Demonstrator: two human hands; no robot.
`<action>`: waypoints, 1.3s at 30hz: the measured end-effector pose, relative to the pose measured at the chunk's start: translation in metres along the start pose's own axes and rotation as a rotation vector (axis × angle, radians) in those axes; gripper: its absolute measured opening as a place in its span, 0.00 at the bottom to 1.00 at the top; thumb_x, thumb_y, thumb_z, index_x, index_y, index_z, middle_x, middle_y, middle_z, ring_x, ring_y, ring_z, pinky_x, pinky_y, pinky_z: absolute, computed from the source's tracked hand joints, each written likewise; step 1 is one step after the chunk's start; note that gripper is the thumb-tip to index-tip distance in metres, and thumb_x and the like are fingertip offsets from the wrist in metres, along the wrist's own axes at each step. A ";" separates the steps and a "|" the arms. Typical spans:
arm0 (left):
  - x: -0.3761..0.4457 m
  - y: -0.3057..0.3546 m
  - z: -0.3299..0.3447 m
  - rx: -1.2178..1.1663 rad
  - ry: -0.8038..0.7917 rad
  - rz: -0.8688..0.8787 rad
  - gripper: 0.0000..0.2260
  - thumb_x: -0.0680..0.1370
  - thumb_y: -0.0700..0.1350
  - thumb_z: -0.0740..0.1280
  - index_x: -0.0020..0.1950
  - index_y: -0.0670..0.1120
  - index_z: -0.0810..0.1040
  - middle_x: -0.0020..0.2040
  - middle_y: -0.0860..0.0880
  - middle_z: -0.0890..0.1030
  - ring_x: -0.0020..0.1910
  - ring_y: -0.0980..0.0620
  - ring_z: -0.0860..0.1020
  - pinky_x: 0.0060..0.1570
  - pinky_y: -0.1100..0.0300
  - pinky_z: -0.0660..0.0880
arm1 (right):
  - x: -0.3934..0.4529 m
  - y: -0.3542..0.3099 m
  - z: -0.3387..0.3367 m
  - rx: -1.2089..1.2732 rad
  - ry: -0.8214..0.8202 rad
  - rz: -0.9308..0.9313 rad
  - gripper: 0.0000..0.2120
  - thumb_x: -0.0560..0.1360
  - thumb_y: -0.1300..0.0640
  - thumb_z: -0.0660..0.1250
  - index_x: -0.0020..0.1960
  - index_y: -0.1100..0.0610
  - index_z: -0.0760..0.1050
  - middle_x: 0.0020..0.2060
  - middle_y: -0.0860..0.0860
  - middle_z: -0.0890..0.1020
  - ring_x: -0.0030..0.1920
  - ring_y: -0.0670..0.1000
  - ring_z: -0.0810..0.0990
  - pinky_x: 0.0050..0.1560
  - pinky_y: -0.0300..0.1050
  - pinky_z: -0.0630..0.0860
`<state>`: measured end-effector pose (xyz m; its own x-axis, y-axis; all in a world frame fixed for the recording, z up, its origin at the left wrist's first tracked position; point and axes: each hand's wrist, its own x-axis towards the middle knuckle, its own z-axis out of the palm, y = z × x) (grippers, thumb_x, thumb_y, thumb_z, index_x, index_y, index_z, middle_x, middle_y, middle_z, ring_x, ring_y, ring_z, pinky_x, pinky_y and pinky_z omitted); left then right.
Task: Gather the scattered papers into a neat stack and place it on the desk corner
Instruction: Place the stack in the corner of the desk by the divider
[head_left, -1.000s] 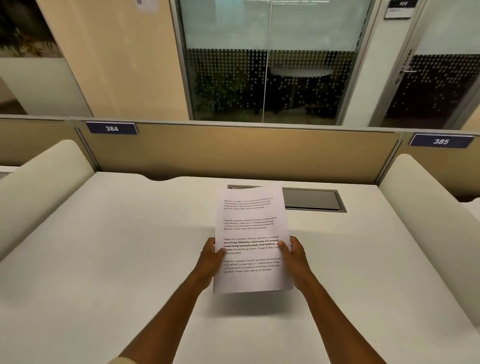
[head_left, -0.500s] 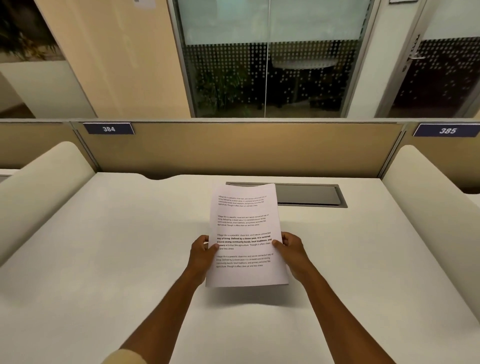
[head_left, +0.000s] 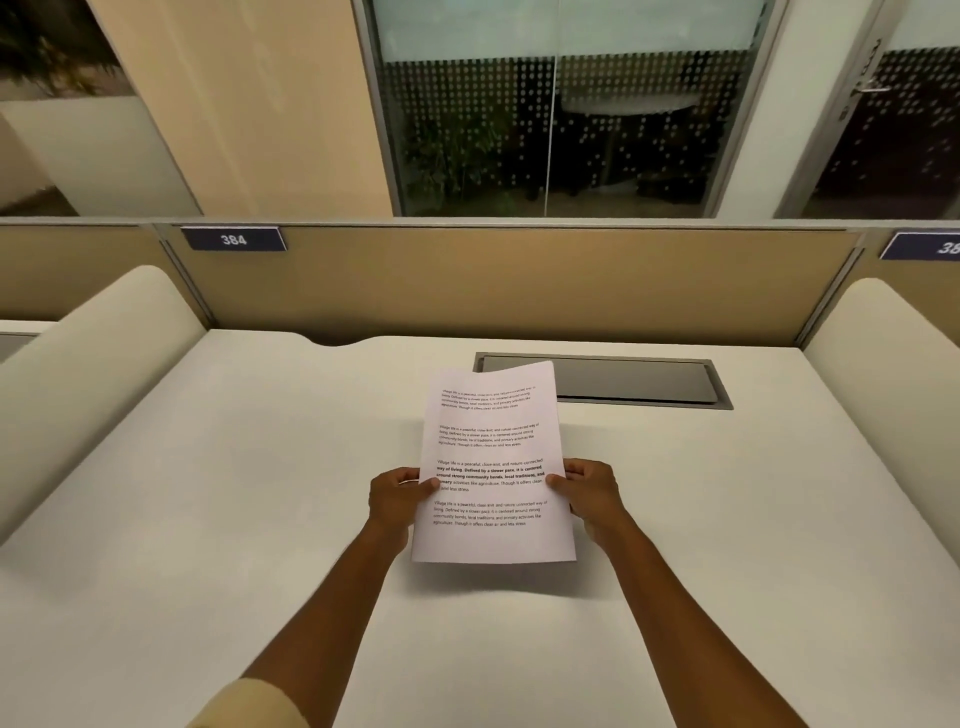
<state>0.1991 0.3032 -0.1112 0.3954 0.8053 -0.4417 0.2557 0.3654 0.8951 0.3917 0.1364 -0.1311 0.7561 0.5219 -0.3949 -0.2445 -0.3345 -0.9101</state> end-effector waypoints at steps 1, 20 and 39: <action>0.008 0.002 -0.008 -0.007 0.003 -0.009 0.13 0.72 0.33 0.74 0.55 0.33 0.79 0.54 0.35 0.83 0.51 0.35 0.82 0.53 0.44 0.80 | 0.002 -0.003 0.010 0.001 -0.001 0.001 0.07 0.72 0.63 0.73 0.47 0.53 0.82 0.48 0.53 0.86 0.46 0.54 0.86 0.46 0.46 0.80; 0.177 0.057 -0.258 0.220 0.202 0.129 0.21 0.73 0.37 0.74 0.66 0.42 0.78 0.53 0.39 0.85 0.52 0.44 0.83 0.61 0.53 0.76 | 0.043 -0.042 0.332 0.040 -0.003 0.090 0.10 0.72 0.63 0.73 0.53 0.56 0.82 0.50 0.53 0.86 0.51 0.56 0.85 0.58 0.57 0.80; 0.366 0.102 -0.415 0.441 0.374 0.201 0.15 0.74 0.35 0.69 0.61 0.40 0.81 0.54 0.39 0.84 0.51 0.42 0.82 0.55 0.56 0.75 | 0.133 -0.097 0.570 -0.016 -0.027 0.070 0.08 0.74 0.64 0.71 0.52 0.59 0.82 0.46 0.50 0.85 0.43 0.49 0.83 0.43 0.40 0.80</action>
<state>0.0037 0.8290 -0.1560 0.1580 0.9769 -0.1442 0.5811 0.0260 0.8134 0.1701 0.6860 -0.1668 0.7208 0.5177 -0.4608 -0.2864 -0.3830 -0.8782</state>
